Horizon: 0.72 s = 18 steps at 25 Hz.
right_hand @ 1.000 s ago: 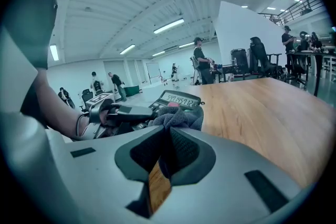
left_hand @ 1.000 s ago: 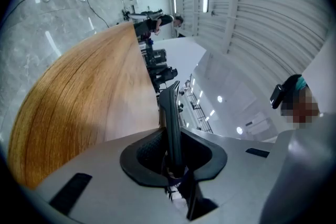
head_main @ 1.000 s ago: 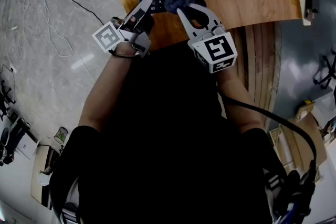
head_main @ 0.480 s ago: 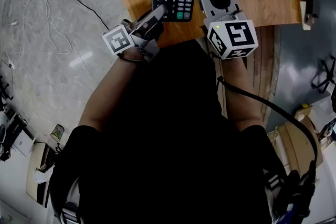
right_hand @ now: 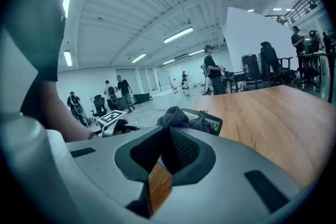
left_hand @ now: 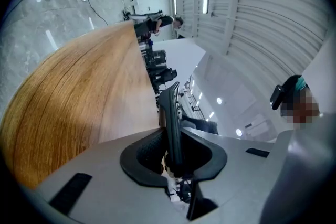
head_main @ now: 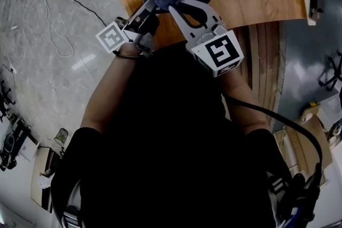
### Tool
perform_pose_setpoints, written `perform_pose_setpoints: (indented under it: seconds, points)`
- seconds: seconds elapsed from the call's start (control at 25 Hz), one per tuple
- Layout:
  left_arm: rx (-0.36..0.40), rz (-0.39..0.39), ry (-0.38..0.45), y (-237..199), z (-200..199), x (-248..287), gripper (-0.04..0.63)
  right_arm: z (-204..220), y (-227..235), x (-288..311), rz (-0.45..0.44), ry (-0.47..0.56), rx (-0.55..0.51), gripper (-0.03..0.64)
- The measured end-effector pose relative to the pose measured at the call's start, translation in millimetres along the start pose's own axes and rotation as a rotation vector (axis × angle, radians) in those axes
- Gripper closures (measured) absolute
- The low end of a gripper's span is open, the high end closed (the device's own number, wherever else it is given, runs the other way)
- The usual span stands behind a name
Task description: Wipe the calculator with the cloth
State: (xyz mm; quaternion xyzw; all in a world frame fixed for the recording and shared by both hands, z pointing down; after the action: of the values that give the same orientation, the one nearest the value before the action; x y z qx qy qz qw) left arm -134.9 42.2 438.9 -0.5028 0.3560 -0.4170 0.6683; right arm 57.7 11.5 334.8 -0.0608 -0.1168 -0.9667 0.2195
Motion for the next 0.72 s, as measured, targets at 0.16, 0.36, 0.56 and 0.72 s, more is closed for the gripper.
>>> perform_pose_setpoints:
  seconds: [0.16, 0.36, 0.56, 0.72]
  points:
    - [0.003, 0.014, 0.042, 3.0, -14.5, 5.5, 0.523, 20.6, -7.7, -14.2, -0.037, -0.033, 0.034, 0.580]
    - [-0.004, 0.059, 0.081, 17.3, -33.3, 11.5, 0.523, 45.7, 6.7, -26.9, -0.002, -0.062, 0.078, 0.580]
    - [-0.099, 0.125, 0.094, 26.2, -38.2, 10.7, 0.523, 53.0, 17.5, -30.3, -0.025, -0.024, 0.060, 0.580]
    - [-0.174, 0.162, 0.030, 32.1, -15.9, 4.6, 0.523, 51.7, 15.6, -40.2, -0.130, 0.078, 0.069, 0.580]
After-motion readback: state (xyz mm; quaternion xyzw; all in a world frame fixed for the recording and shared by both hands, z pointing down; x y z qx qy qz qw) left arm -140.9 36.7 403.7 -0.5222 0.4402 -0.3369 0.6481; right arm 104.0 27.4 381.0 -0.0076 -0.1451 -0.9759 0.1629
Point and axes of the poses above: the fingertips, and each gripper's own axes: x forward along the fingers, y to its right, z out of its underside, the point moved 10 cm from there along -x, backward along the fingers, and after that the axes turned 9 degrees about y, right-handed, at the moved point
